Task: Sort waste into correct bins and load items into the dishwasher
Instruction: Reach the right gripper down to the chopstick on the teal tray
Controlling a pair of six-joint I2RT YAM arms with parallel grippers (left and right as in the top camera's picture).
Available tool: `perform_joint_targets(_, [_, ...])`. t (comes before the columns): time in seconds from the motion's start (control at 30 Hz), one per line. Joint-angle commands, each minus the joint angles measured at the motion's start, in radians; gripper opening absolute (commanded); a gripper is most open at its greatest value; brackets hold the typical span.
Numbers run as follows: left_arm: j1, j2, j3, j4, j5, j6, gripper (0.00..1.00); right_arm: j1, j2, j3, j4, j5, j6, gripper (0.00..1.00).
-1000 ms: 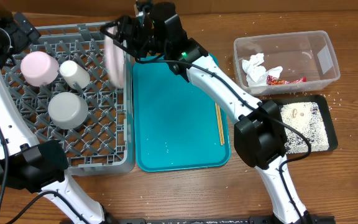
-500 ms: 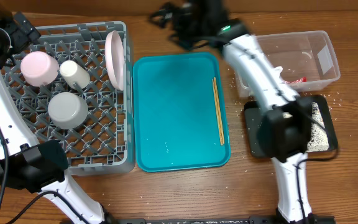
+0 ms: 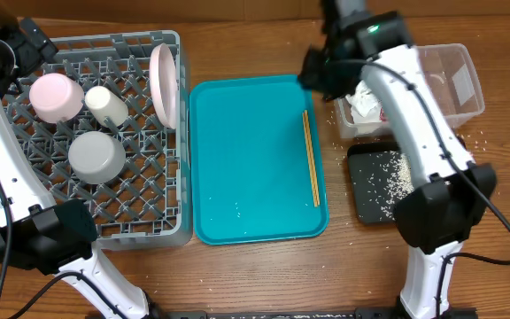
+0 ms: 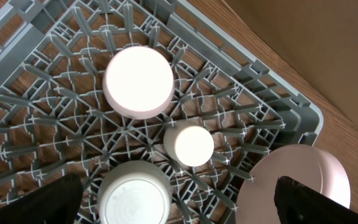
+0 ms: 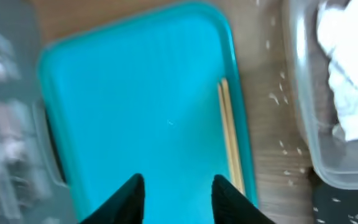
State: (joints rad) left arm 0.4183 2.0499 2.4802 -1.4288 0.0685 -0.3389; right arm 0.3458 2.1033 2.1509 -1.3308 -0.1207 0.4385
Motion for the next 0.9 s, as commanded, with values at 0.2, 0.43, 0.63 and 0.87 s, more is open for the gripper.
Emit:
perform_joint_targets(0.2, [-0.013, 0.0, -0.002, 0.0, 0.003, -0.009, 1.0, 0.122, 0.003, -0.298, 0.117, 0.311, -0.018, 0.33])
perform_joint_targets(0.43, [-0.013, 0.0, -0.002, 0.0, 0.003, -0.009, 1.0, 0.114, 0.003, -0.462, 0.195, 0.296, -0.045, 0.29])
perform_joint_targets(0.63, [-0.013, 0.0, -0.002, 0.0, 0.003, -0.009, 1.0, 0.126, 0.003, -0.512, 0.272, 0.17, -0.103, 0.25])
perform_joint_targets(0.87, [-0.013, 0.0, -0.002, 0.0, 0.003, -0.009, 1.0, 0.138, 0.005, -0.536, 0.299, 0.216, -0.103, 0.25])
